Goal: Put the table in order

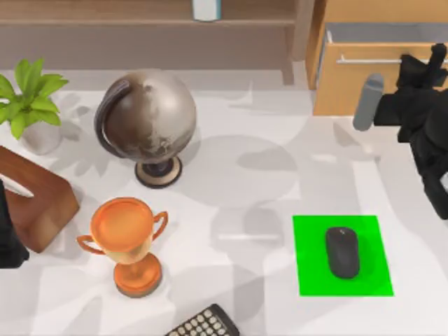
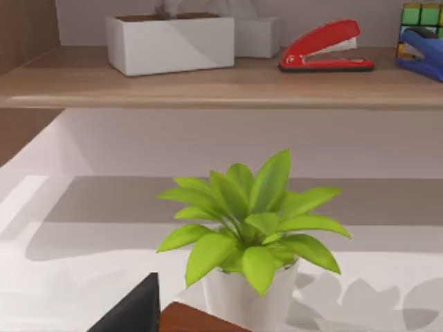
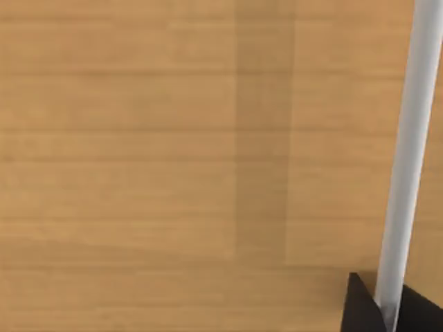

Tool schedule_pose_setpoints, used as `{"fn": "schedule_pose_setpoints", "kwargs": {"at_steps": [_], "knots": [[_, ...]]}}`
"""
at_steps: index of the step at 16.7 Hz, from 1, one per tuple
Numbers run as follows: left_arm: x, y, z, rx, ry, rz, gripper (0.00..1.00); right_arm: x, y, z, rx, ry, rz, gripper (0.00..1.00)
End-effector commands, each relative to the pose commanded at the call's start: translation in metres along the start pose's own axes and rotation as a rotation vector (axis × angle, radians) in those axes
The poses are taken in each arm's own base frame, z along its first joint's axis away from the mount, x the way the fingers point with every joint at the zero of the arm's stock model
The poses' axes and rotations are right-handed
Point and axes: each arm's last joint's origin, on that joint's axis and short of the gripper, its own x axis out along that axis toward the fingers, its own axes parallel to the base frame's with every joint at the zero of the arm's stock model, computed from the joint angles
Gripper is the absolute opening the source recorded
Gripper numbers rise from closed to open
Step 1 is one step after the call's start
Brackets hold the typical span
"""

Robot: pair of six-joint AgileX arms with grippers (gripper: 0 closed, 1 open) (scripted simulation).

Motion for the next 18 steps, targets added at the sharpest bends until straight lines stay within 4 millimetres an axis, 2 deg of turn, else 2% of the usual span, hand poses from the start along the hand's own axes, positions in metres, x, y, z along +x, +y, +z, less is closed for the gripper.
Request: {"fn": "schedule_pose_setpoints", "kwargs": {"at_steps": [9,14,18], "knots": [[0.0,0.0,0.0,0.0,0.0,0.0,1.0,0.056,0.001,0.0,-0.001,-0.003,0.004,0.0],[0.0,0.0,0.0,0.0,0.0,0.0,1.0,0.06,0.0,0.0,0.0,-0.002,0.004,0.0],[0.0,0.0,0.0,0.0,0.0,0.0,1.0,0.06,0.0,0.0,0.0,-0.002,0.004,0.3]]}}
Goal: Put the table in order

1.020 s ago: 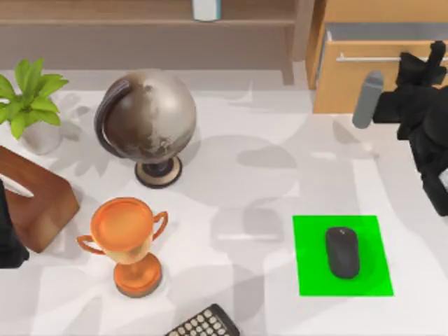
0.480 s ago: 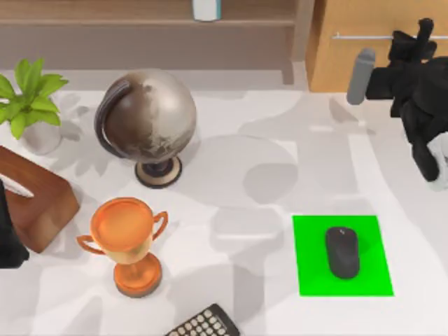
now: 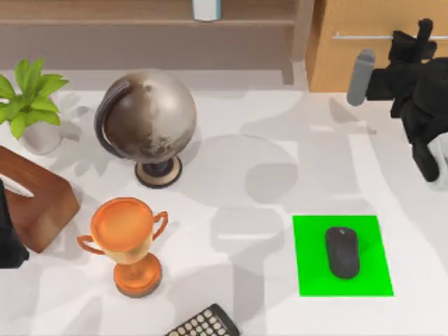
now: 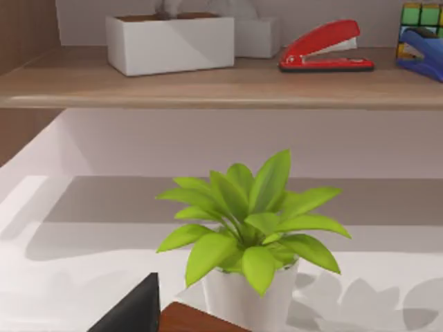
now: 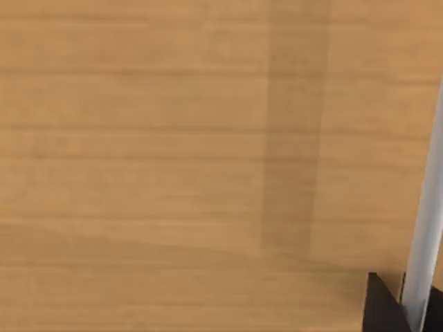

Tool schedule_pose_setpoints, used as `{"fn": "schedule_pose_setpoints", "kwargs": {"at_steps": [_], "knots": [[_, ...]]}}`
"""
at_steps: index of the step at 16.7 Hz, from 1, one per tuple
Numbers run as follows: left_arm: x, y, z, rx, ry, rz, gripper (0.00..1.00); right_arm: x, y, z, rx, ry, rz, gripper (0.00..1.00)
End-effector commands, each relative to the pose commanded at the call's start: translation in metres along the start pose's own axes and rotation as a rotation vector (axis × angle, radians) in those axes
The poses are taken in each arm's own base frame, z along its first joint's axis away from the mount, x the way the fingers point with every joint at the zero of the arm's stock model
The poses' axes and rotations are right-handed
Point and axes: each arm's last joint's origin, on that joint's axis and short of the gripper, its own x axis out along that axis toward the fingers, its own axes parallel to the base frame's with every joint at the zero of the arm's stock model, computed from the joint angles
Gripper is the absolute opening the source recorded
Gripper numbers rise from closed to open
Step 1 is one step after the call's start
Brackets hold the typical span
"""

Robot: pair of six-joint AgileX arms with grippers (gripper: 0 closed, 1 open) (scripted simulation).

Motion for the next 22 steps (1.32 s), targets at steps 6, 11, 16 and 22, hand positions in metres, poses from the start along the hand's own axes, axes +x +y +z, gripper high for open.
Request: {"fn": "schedule_pose_setpoints", "kwargs": {"at_steps": [6,11,16,22], "knots": [[0.0,0.0,0.0,0.0,0.0,0.0,1.0,0.0,0.0,0.0,0.0,0.0,0.0,0.75],[0.0,0.0,0.0,0.0,0.0,0.0,1.0,0.0,0.0,0.0,0.0,0.0,0.0,1.0],[0.0,0.0,0.0,0.0,0.0,0.0,1.0,0.0,0.0,0.0,0.0,0.0,0.0,1.0],[0.0,0.0,0.0,0.0,0.0,0.0,1.0,-0.011,0.003,-0.002,0.007,0.009,0.02,1.0]]}}
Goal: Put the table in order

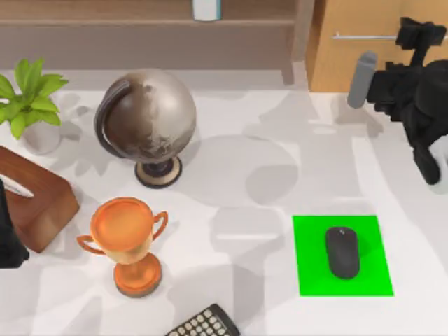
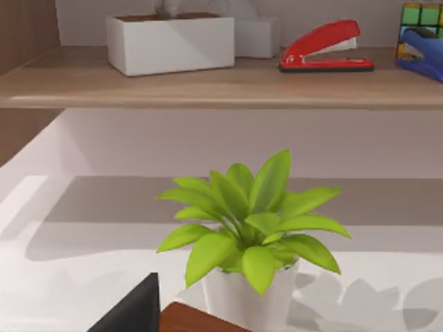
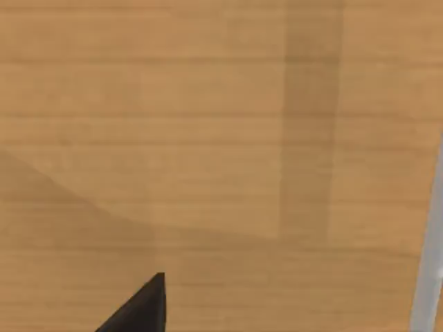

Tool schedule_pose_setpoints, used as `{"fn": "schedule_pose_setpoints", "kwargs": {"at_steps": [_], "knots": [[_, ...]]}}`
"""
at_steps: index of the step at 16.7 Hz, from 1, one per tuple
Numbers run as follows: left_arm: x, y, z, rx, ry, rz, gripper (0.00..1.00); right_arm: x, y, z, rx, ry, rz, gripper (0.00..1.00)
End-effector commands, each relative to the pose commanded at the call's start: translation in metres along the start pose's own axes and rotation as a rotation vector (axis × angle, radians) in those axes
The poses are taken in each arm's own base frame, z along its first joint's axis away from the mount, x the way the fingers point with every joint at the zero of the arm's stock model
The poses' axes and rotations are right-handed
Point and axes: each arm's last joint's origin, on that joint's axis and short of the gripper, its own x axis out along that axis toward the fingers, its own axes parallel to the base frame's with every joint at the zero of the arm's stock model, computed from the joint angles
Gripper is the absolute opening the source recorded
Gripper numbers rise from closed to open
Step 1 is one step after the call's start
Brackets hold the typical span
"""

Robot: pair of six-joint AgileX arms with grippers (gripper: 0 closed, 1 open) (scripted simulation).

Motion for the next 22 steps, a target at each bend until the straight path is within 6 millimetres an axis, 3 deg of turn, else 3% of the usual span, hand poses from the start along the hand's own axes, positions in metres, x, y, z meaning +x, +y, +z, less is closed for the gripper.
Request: {"fn": "schedule_pose_setpoints", "kwargs": {"at_steps": [10,16,19,22], "knots": [[0.0,0.0,0.0,0.0,0.0,0.0,1.0,-0.034,0.008,0.002,-0.005,-0.011,0.021,1.0],[0.0,0.0,0.0,0.0,0.0,0.0,1.0,-0.036,0.012,0.0,-0.008,-0.007,0.033,1.0],[0.0,0.0,0.0,0.0,0.0,0.0,1.0,-0.038,0.001,0.02,0.035,-0.02,-0.019,1.0],[0.0,0.0,0.0,0.0,0.0,0.0,1.0,-0.046,-0.02,0.06,0.166,-0.055,-0.083,1.0]]}}
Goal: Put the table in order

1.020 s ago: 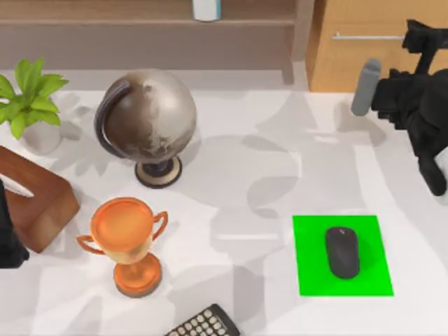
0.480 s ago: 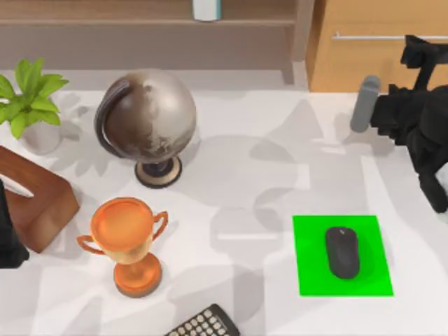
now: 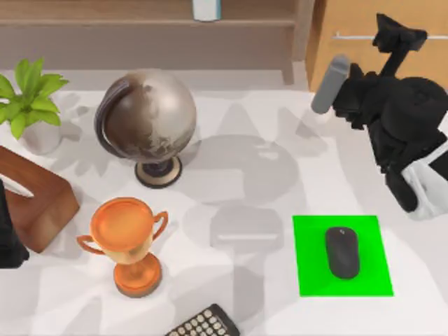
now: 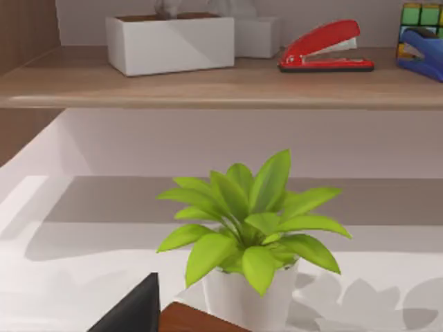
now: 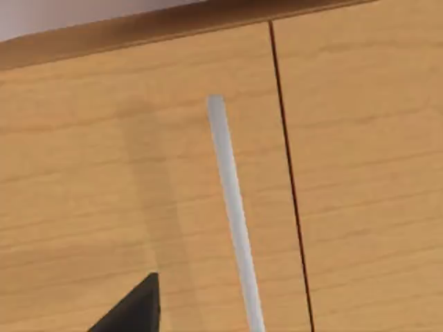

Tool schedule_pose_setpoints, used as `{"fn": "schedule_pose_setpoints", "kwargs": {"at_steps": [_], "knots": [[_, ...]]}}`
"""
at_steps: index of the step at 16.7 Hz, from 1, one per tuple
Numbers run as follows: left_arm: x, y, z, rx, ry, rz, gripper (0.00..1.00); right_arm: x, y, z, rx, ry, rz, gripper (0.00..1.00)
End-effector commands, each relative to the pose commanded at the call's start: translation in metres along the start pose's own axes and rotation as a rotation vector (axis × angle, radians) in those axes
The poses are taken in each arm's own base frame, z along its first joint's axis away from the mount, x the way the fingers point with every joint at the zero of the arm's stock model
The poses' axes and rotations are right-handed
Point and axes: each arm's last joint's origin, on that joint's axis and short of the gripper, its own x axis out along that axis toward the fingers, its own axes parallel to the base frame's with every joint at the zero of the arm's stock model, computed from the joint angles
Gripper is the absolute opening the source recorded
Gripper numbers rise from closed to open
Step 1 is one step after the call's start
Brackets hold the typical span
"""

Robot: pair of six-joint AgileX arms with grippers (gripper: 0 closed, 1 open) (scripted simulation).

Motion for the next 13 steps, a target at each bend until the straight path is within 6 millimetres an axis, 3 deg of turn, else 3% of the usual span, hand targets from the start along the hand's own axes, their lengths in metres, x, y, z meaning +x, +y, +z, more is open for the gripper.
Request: {"fn": "schedule_pose_setpoints", "kwargs": {"at_steps": [8,13], "knots": [[0.0,0.0,0.0,0.0,0.0,0.0,1.0,-0.001,-0.037,0.136,0.677,-0.071,-0.043,1.0],[0.0,0.0,0.0,0.0,0.0,0.0,1.0,0.018,-0.053,0.2,1.068,-0.036,-0.017,1.0]]}}
